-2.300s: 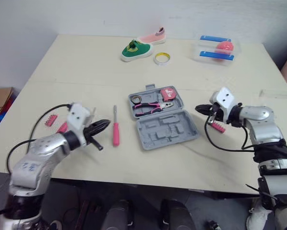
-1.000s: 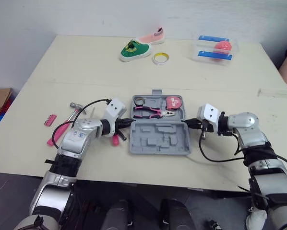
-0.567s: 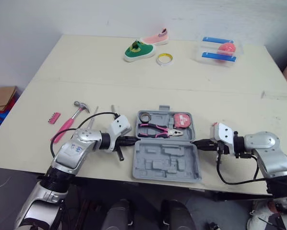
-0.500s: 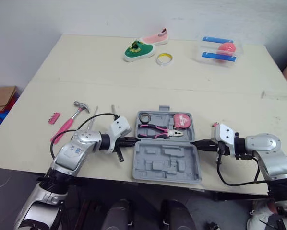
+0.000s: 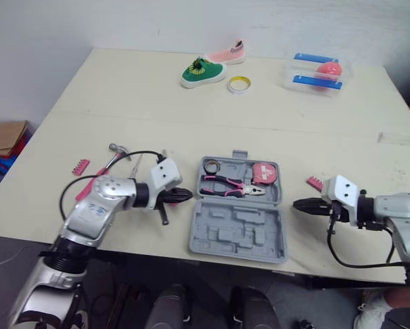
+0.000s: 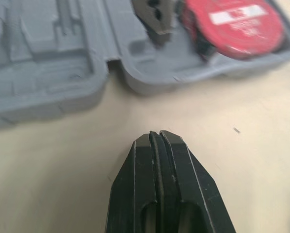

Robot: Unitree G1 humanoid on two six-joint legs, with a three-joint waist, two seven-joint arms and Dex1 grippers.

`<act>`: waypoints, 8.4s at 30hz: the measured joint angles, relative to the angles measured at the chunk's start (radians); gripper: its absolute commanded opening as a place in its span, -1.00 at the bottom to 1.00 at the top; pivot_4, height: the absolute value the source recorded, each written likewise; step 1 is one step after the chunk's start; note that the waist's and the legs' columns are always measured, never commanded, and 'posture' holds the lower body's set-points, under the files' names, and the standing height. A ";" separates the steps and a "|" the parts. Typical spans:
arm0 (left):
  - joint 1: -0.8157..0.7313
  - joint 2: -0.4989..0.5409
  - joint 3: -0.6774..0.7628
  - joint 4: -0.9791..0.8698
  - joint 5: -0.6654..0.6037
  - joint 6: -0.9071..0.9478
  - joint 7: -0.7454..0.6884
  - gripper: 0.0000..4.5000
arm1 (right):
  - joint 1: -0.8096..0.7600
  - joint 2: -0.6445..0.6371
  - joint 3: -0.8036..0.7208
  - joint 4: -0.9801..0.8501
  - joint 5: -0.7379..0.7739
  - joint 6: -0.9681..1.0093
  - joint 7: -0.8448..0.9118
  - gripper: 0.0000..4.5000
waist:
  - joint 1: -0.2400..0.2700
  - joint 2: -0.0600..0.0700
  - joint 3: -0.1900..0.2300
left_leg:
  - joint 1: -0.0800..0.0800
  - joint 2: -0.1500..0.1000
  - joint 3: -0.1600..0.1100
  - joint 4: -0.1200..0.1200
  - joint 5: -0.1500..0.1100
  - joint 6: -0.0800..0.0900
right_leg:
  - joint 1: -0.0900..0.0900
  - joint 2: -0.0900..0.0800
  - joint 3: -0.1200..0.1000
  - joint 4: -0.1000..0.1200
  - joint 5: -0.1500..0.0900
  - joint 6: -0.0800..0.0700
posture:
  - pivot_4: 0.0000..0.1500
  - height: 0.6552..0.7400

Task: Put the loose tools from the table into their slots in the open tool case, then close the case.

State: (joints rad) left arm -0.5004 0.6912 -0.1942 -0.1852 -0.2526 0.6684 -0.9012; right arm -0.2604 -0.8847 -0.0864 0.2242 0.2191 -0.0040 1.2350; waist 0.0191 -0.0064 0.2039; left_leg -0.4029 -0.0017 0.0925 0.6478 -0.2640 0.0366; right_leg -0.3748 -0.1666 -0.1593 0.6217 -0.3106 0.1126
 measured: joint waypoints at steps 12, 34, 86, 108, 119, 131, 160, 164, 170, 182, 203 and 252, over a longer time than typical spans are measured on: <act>0.416 0.079 0.674 -0.004 -0.168 -0.201 -0.010 0.53 | 0.214 -0.100 -0.347 0.156 0.084 -0.161 -0.005 1.00 | -0.001 0.000 0.000 | 0.001 0.001 0.002 0.000 -0.005 0.002 | 0.000 0.000 0.000 -0.001 0.000 0.000 | 1.00 1.00; 0.606 0.217 1.106 0.506 -0.126 -0.468 0.112 0.97 | 0.210 -0.098 -0.474 0.555 0.145 -0.467 0.011 1.00 | -0.032 0.000 0.000 | 0.004 0.012 0.006 -0.001 -0.015 -0.007 | -0.001 -0.001 0.004 -0.003 0.000 -0.004 | 1.00 1.00; 0.027 -0.102 0.376 0.097 -0.158 0.477 0.729 -0.24 | 0.064 0.230 -0.151 -0.252 0.391 -0.123 0.108 1.00 | 0.010 -0.002 0.000 | 0.014 0.017 0.021 0.001 -0.016 -0.011 | -0.001 0.015 0.027 0.001 0.000 -0.006 | 1.00 1.00; 0.130 0.119 0.327 -0.057 -0.100 -0.047 0.241 -0.99 | 0.139 0.156 -0.197 -0.281 0.358 -0.118 0.061 1.00 | 0.008 -0.002 0.000 | 0.012 0.019 0.024 0.000 -0.019 -0.011 | -0.003 0.016 0.027 -0.003 0.001 -0.007 | 1.00 1.00; -0.104 0.113 -0.044 -0.254 -0.125 0.044 -0.021 -0.99 | 0.191 0.140 -0.216 -0.249 0.329 -0.130 0.059 1.00 | 0.001 -0.002 0.000 | 0.013 0.020 0.027 0.000 -0.018 -0.004 | -0.002 0.019 0.029 -0.004 0.002 -0.006 | 1.00 1.00; -0.316 -0.001 -0.436 -0.159 0.116 0.112 -0.069 -0.99 | 0.237 0.127 -0.195 -0.284 0.324 -0.102 0.085 1.00 | 0.005 -0.002 0.000 | 0.012 0.020 0.027 0.003 -0.017 -0.002 | -0.003 0.019 0.030 -0.003 0.002 -0.006 | 1.00 1.00; -0.349 -0.089 -0.461 -0.046 0.288 0.092 -0.139 -0.99 | 0.292 0.126 -0.197 -0.380 0.340 -0.043 0.019 1.00 | 0.007 -0.003 0.001 | 0.012 0.019 0.026 0.006 -0.017 -0.001 | -0.002 0.018 0.030 -0.001 0.002 -0.006 | 1.00 1.00; -0.348 -0.111 -0.463 -0.045 0.303 0.090 -0.138 -0.99 | 0.300 0.128 -0.197 -0.381 0.340 -0.047 0.018 1.00 | 0.007 -0.003 0.001 | 0.012 0.019 0.026 0.006 -0.017 -0.001 | -0.002 0.017 0.030 -0.001 0.002 -0.006 | 1.00 1.00; -0.343 -0.117 -0.462 -0.045 0.315 0.075 -0.139 -0.54 | 0.309 0.131 -0.197 -0.380 0.340 -0.063 0.018 1.00 | 0.008 -0.003 0.001 | 0.012 0.019 0.026 0.006 -0.017 -0.001 | -0.002 0.017 0.030 -0.001 0.002 -0.006 | 1.00 1.00; -0.291 -0.123 -0.285 -0.115 0.207 -0.031 -0.168 0.15 | 0.323 0.144 -0.197 -0.342 0.340 -0.094 0.049 1.00 | 0.004 -0.003 0.001 | 0.012 0.019 0.025 0.006 -0.017 -0.001 | -0.002 0.017 0.030 -0.001 0.002 -0.006 | 1.00 1.00; 0.014 -0.338 -0.100 0.176 0.125 -0.436 -0.015 -0.98 | 0.340 0.152 -0.197 -0.227 0.340 -0.194 0.108 1.00 | 0.007 -0.003 0.000 | 0.012 0.019 0.025 0.010 -0.019 0.001 | 0.000 0.017 0.029 -0.001 0.002 -0.005 | 1.00 1.00; 0.167 -0.158 0.304 -0.021 -0.183 -0.364 -0.057 0.46 | 0.304 0.085 -0.366 0.010 0.360 -0.283 0.147 1.00 | -0.004 0.002 -0.005 | 0.014 0.027 0.029 0.010 -0.022 -0.004 | -0.001 0.018 0.029 -0.003 0.003 -0.009 | 1.00 1.00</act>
State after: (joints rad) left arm -0.3332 0.5336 0.1099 -0.2065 -0.4352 0.3045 -0.9579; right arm 0.0441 -0.7993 -0.4519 0.2337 0.5795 -0.2869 1.3817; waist 0.0152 -0.0045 0.1985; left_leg -0.3892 0.0256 0.1213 0.6579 -0.2859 0.0326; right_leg -0.3758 -0.1489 -0.1304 0.6189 -0.3077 0.1033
